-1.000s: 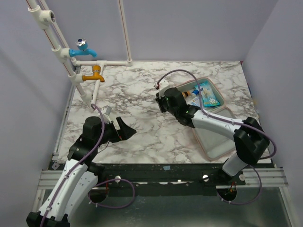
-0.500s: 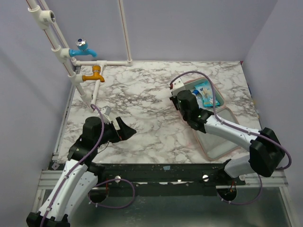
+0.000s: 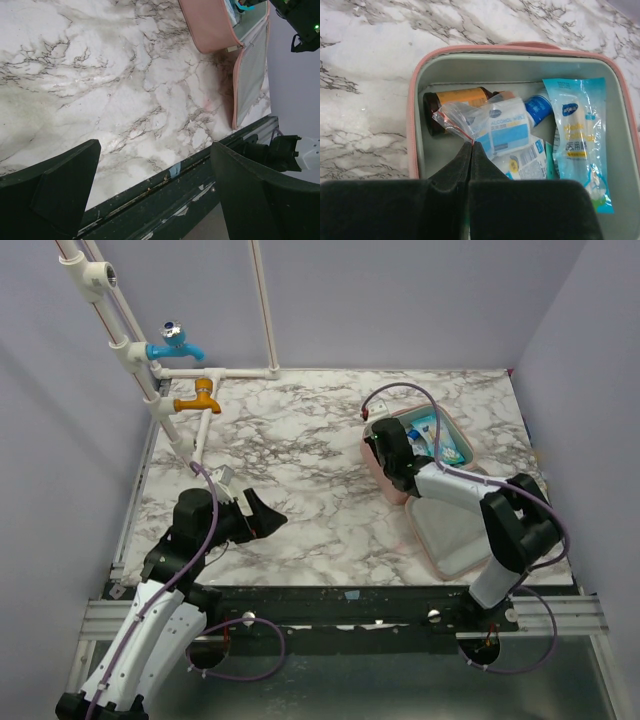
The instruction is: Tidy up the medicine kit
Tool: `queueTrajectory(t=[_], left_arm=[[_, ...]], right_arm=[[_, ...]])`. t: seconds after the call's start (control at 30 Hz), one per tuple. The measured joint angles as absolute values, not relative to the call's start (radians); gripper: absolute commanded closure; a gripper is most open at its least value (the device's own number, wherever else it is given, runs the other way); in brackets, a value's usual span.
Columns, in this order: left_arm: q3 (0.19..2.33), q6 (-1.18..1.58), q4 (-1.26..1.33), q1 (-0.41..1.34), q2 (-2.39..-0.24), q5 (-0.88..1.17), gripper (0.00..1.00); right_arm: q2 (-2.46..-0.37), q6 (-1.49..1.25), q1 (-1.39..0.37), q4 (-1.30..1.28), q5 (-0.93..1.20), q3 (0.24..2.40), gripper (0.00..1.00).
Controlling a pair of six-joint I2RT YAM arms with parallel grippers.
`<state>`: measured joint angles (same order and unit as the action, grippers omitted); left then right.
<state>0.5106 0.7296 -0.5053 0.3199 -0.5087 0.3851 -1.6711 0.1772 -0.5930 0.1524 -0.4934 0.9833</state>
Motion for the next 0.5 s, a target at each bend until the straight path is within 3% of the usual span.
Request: queueTrajectory(t=[0.5], left_arm=[[0.51, 0.721, -0.513, 0.32, -0.509, 0.377, 0.05]], right_arm=[[-1.794, 0.167, -0.577, 0.091, -0.202, 1.153, 0.99]])
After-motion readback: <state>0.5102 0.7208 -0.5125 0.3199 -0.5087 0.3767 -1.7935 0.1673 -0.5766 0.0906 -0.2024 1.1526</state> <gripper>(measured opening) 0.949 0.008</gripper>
